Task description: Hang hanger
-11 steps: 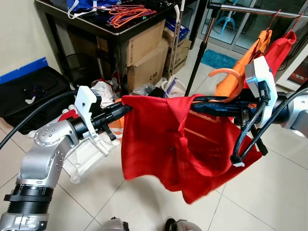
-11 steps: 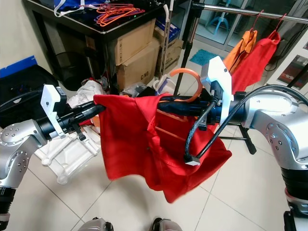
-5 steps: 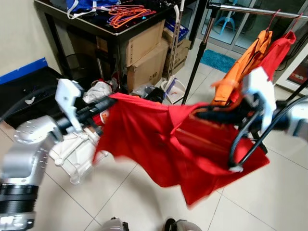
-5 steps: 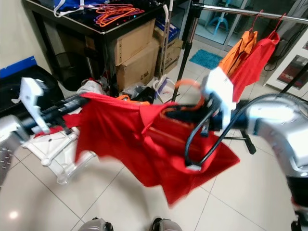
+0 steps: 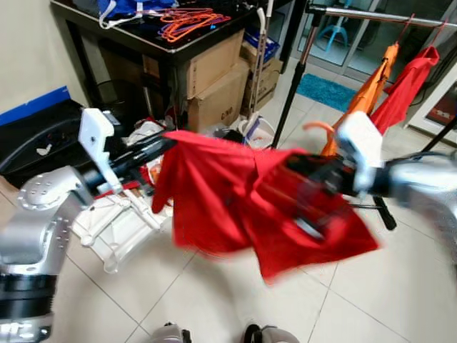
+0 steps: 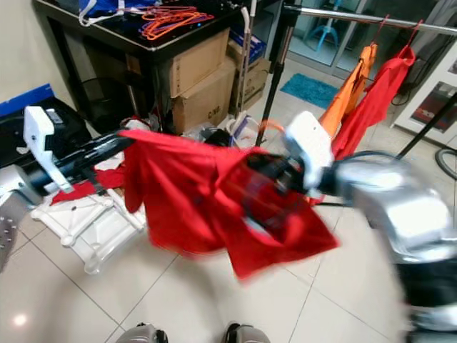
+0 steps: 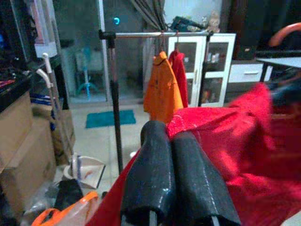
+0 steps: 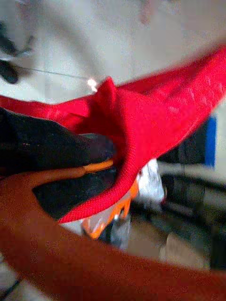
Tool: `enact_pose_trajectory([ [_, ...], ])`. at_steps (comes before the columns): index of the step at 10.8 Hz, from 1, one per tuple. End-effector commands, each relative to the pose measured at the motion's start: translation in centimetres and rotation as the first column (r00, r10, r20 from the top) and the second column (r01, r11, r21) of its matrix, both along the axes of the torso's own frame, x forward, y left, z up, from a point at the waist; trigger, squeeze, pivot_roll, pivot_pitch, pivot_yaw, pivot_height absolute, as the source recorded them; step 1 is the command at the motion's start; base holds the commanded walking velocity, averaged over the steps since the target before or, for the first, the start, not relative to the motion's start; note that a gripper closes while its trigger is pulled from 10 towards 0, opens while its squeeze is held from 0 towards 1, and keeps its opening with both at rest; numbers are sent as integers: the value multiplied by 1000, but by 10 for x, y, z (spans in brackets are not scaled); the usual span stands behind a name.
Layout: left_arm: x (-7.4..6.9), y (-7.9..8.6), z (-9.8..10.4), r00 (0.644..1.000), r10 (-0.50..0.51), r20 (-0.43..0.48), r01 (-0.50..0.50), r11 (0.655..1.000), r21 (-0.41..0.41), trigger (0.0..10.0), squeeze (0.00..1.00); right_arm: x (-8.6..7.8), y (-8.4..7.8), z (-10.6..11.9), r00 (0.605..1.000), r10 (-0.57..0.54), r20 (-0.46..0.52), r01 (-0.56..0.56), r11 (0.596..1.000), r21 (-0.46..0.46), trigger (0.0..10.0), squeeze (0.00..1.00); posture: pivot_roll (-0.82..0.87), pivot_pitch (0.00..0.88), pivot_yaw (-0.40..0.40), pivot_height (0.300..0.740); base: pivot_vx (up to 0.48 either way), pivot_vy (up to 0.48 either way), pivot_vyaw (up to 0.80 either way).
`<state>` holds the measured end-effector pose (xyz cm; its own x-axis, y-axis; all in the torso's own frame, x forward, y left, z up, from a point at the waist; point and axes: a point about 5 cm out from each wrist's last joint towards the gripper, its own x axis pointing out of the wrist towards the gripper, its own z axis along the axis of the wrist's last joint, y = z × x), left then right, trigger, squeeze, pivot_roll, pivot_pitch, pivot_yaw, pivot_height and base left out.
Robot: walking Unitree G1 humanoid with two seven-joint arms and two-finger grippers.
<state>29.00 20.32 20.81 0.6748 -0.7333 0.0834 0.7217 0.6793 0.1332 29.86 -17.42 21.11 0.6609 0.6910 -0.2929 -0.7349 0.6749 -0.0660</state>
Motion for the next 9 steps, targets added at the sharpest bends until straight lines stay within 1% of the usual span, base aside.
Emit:
enact_pose_trajectory([
  [1,-4,-3,5,1000,-11,21,11,1000,-11,0,0,9,-20,13,986,-160,48,160,987,12,10000,0,-19,66,-33,740,0,0,0],
  [2,-9,-7,-5,1000,-9,-2,9,1000,14,0,0,18,-24,25,964,-257,66,245,958,146,10000,0,-17,67,-35,740,0,0,0],
  [3,-10,-5,-17,999,33,-29,-32,998,61,0,0,15,-22,39,970,-229,83,201,945,259,10000,0,-16,69,-36,740,0,0,0],
  [4,-6,6,-34,987,155,-45,-147,978,148,0,0,7,-17,55,982,-135,133,85,939,332,10000,0,-17,72,-38,740,0,0,0],
  [5,-1,16,-36,964,265,-19,-257,949,184,0,0,2,-16,60,986,-88,142,33,938,346,10000,0,-17,73,-39,740,0,0,0],
  [6,1,21,-33,951,310,1,-305,933,189,0,0,-1,-16,59,988,-54,147,4,947,321,10000,0,-18,73,-42,740,0,0,0],
  [7,6,29,-26,928,369,48,-371,909,190,0,0,-3,-16,55,991,-26,134,-13,960,281,10000,0,-16,73,-44,740,0,0,0],
  [8,9,32,-24,917,392,72,-398,899,183,0,0,-4,-17,53,992,-25,127,-9,965,262,10000,0,-15,72,-43,740,0,0,0],
  [9,9,27,-25,925,372,72,-379,909,173,0,0,-3,-17,53,992,-24,126,-9,967,255,10000,0,-15,69,-42,740,0,0,0],
])
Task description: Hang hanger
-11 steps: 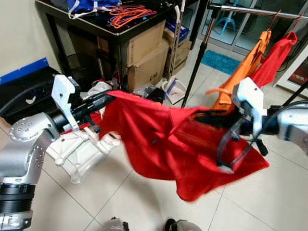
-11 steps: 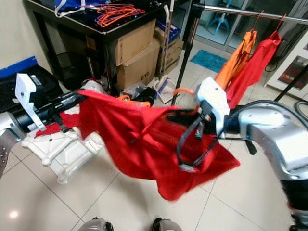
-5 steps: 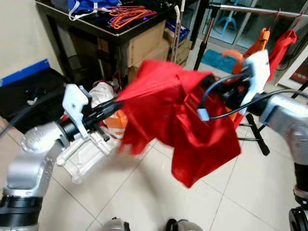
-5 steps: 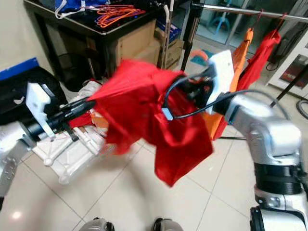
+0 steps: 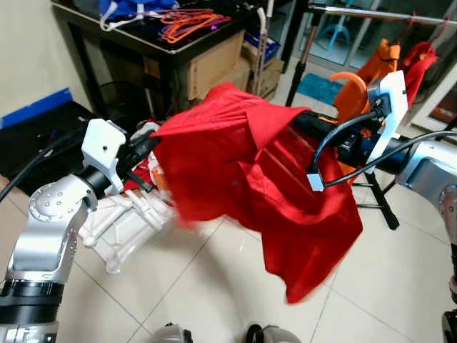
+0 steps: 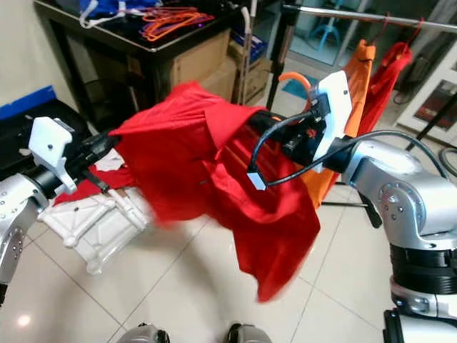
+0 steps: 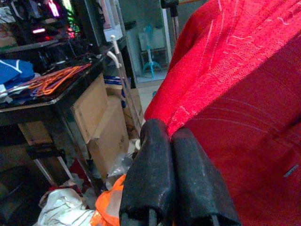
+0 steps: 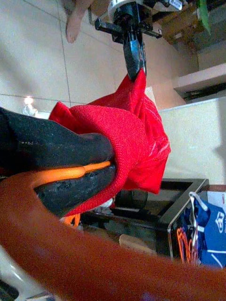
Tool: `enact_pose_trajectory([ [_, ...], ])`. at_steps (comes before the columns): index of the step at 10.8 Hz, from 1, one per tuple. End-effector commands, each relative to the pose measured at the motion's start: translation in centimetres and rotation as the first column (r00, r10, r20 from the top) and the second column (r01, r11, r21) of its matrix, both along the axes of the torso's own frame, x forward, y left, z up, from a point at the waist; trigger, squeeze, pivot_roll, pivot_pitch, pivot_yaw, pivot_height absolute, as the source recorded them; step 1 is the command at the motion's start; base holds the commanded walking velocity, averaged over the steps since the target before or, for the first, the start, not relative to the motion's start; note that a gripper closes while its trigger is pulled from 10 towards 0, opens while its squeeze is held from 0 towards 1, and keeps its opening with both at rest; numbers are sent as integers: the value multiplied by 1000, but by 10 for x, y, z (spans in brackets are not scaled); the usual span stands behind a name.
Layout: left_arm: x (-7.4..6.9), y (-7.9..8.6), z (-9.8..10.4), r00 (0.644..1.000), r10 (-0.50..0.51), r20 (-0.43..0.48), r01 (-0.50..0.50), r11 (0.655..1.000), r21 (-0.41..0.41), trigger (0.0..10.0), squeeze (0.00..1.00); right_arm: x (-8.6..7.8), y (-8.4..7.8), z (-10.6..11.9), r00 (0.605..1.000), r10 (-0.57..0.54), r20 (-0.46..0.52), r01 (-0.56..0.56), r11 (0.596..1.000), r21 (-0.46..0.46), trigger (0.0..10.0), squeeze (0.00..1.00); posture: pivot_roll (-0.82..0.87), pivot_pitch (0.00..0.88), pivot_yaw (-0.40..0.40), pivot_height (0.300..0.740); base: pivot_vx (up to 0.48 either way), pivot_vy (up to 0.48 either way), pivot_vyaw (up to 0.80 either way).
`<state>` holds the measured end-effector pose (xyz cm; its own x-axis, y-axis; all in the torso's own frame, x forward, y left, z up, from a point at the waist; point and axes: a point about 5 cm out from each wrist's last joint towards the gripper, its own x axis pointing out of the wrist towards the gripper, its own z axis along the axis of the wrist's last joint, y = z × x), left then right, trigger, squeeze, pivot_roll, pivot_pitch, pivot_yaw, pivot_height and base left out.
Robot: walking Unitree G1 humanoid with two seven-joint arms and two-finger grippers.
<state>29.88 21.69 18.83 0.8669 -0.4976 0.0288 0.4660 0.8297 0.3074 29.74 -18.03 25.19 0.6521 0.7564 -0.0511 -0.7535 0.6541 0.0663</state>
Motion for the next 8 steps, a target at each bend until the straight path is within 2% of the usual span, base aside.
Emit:
enact_pose_trajectory([
  [1,-1,9,-8,998,52,-36,-51,999,15,0,0,0,-11,12,996,-60,63,61,998,-14,10000,0,-14,69,-40,740,0,0,0],
  [2,-3,6,-12,997,41,-61,-42,999,-25,10000,0,3,-13,12,994,-91,65,92,996,-21,10000,0,-14,69,-40,740,0,0,0],
  [3,-6,6,-11,997,18,-69,-22,997,-67,10000,1000,3,-13,11,994,-92,65,95,995,-41,10000,0,-14,68,-38,740,0,0,0],
  [5,-15,-2,-11,995,-49,-81,42,995,-85,10000,1000,4,-14,7,993,-92,69,97,992,-86,10000,0,-11,66,-40,740,0,0,0],
  [7,-22,-5,-10,995,-53,-81,45,995,-92,10000,1000,6,-14,9,993,-87,81,94,992,-89,10000,0,-11,66,-40,740,0,0,0],
  [8,-15,4,3,999,33,1,-33,999,-3,10000,1000,4,-11,5,996,-24,90,42,979,-201,10000,0,-3,67,-46,740,0,0,0],
])
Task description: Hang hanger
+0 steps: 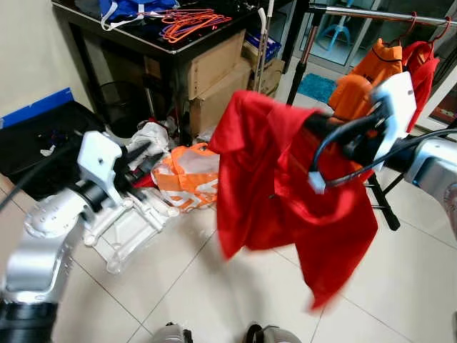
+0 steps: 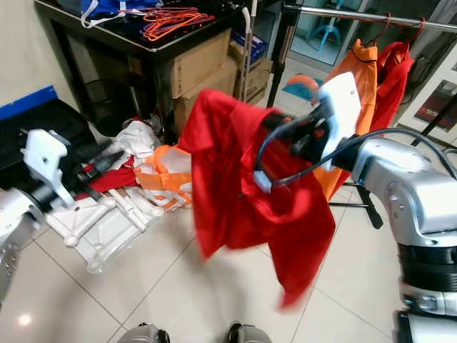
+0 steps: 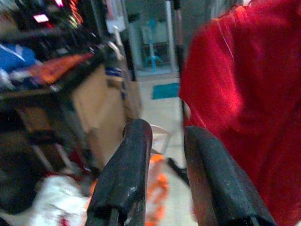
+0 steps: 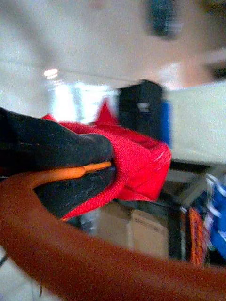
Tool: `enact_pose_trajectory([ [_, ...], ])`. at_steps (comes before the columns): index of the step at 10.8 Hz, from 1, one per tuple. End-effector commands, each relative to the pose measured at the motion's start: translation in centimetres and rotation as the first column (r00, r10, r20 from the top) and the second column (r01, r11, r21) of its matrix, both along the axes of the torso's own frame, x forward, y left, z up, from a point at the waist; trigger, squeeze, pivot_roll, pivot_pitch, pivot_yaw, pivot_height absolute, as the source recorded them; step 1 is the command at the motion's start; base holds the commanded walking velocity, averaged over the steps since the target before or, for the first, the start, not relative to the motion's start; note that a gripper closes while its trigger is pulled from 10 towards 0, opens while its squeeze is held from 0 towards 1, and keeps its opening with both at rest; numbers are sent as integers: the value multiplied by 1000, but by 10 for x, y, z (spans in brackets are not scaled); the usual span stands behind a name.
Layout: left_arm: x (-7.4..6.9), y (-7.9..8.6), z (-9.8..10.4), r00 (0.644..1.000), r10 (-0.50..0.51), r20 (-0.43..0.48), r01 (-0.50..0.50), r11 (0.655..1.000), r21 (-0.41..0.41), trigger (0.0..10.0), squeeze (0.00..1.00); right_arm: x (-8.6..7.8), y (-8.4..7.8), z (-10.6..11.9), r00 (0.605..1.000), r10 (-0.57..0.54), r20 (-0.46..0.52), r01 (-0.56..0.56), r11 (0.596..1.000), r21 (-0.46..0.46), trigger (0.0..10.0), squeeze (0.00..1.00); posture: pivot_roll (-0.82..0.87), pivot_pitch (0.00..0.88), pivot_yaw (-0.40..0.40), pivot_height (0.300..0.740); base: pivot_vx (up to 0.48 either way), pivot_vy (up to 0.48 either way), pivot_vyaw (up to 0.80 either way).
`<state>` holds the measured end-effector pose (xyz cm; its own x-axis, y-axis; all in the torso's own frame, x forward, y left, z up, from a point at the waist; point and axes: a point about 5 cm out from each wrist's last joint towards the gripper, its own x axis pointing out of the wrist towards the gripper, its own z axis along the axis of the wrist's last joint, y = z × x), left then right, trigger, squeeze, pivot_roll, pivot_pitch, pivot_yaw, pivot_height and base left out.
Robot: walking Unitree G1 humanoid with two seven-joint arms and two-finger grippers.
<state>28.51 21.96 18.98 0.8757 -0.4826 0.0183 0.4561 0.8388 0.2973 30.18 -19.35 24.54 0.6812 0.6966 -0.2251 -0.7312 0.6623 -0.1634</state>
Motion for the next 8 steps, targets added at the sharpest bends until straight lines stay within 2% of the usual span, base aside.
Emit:
enact_pose_trajectory([
  [1,4,2,15,998,6,67,-9,999,42,10000,996,-5,3,-3,997,68,45,-60,986,-158,10000,0,-3,67,-46,740,0,0,0],
  [2,9,2,32,993,-20,119,17,999,30,10000,0,-9,7,-4,991,132,14,-129,982,-135,10000,0,-2,66,-48,740,0,0,0],
  [3,12,4,45,990,-49,133,54,998,-33,10000,0,-11,9,5,985,172,27,-168,981,-100,10000,0,-2,65,-48,740,0,0,0],
  [4,9,5,46,987,-125,99,136,984,-117,10000,0,-13,7,13,977,208,39,-204,975,-86,10000,0,-3,65,-47,740,0,0,0],
  [5,-5,-2,23,921,-380,-79,376,924,-70,10000,1000,-20,3,27,948,316,39,-313,948,-64,10000,0,-10,67,-53,740,0,0,0],
  [6,-10,-4,12,878,-451,-159,452,892,-32,10000,1000,-24,-1,35,929,370,27,-368,928,-57,10000,0,-10,70,-56,740,0,0,0],
  [7,-12,-6,8,852,-486,-196,494,869,-8,10000,1000,-27,-3,39,915,403,14,-401,914,-51,10000,0,-10,70,-56,740,0,0,0],
  [8,-6,-2,7,847,-485,-216,500,866,14,10000,1000,-33,-7,45,887,461,-19,-462,886,-38,10000,0,-16,83,-53,740,0,0,0],
])
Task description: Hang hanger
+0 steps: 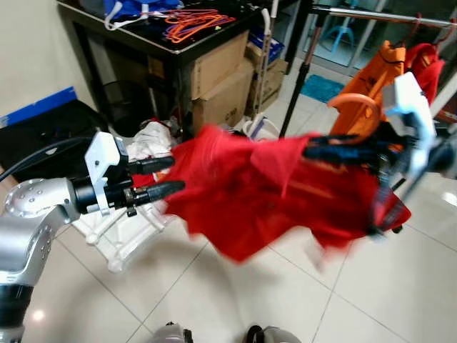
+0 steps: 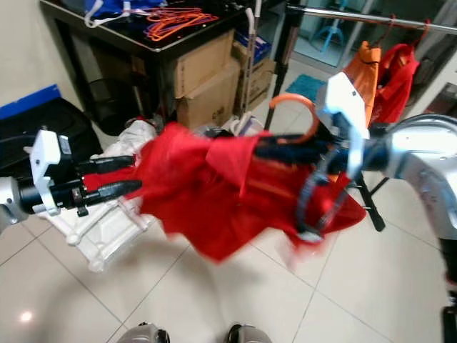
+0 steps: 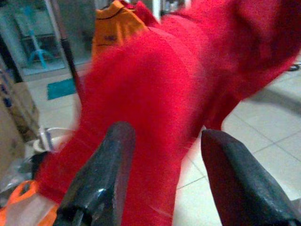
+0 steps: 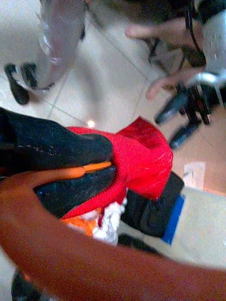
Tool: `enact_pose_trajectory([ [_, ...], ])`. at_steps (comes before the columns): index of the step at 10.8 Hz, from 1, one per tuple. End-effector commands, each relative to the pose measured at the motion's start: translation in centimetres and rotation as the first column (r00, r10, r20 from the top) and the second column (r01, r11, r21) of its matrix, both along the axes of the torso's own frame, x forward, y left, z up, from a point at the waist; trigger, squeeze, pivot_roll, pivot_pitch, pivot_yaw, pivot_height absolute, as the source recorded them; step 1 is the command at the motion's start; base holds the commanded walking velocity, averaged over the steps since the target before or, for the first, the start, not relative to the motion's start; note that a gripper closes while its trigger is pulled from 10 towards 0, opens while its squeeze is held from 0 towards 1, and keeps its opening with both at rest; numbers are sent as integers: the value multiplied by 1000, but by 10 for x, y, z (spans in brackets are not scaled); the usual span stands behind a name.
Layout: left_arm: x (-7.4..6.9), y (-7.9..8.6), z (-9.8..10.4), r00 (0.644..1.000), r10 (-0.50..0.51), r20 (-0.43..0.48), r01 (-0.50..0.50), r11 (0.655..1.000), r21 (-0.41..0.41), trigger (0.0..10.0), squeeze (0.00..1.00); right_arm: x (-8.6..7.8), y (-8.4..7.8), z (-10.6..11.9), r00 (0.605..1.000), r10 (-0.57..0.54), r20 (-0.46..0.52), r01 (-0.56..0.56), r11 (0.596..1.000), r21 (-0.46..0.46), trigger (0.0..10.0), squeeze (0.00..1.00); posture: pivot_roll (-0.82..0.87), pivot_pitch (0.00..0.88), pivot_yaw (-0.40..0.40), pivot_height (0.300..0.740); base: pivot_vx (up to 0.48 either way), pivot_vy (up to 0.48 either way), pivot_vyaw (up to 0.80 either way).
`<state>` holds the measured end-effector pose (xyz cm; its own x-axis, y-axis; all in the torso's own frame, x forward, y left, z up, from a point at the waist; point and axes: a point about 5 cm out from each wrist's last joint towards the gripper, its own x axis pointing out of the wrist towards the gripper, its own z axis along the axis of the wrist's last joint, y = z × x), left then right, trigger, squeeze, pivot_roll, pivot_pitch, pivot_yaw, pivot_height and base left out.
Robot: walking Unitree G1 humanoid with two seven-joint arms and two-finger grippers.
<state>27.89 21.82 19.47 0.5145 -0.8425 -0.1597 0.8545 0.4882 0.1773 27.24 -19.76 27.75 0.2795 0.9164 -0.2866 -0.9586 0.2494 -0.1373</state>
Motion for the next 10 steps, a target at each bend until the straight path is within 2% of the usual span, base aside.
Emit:
enact_pose_trajectory([
  [1,4,6,7,999,0,32,-1,1000,30,10000,1000,-10,-5,13,998,58,7,-58,998,-7,10000,0,-19,87,-51,740,0,0,0],
  [3,6,5,20,997,-32,75,30,999,22,10000,1000,-15,-7,11,997,75,-20,-75,997,-7,10000,0,-16,94,-46,740,0,0,0],
  [4,6,3,19,997,-49,62,48,999,17,10000,1000,-16,-7,11,996,83,-25,-83,997,2,10000,0,-14,95,-46,740,0,0,0],
  [5,2,-5,7,994,-111,1,111,994,22,10000,1000,-17,-6,12,995,98,-34,-98,995,16,10000,0,-15,98,-43,740,0,0,0],
  [6,-1,-12,0,988,-154,-26,155,988,24,10000,0,-18,-6,12,994,102,-37,-101,995,19,10000,0,-18,101,-41,740,0,0,0],
  [7,-1,-16,-3,984,-174,-41,175,985,6,10000,0,-19,-6,11,994,103,-39,-102,995,23,10000,0,-21,101,-41,740,0,0,0],
  [9,4,-17,-8,988,-147,-44,148,989,17,10000,0,-20,-5,11,993,109,-46,-108,994,30,10000,0,-27,102,-39,740,0,0,0],
  [10,6,-16,-8,989,-137,-47,137,991,-1,745,0,-21,-5,11,993,110,-47,-108,994,31,10000,0,-29,100,-38,740,0,0,0],
])
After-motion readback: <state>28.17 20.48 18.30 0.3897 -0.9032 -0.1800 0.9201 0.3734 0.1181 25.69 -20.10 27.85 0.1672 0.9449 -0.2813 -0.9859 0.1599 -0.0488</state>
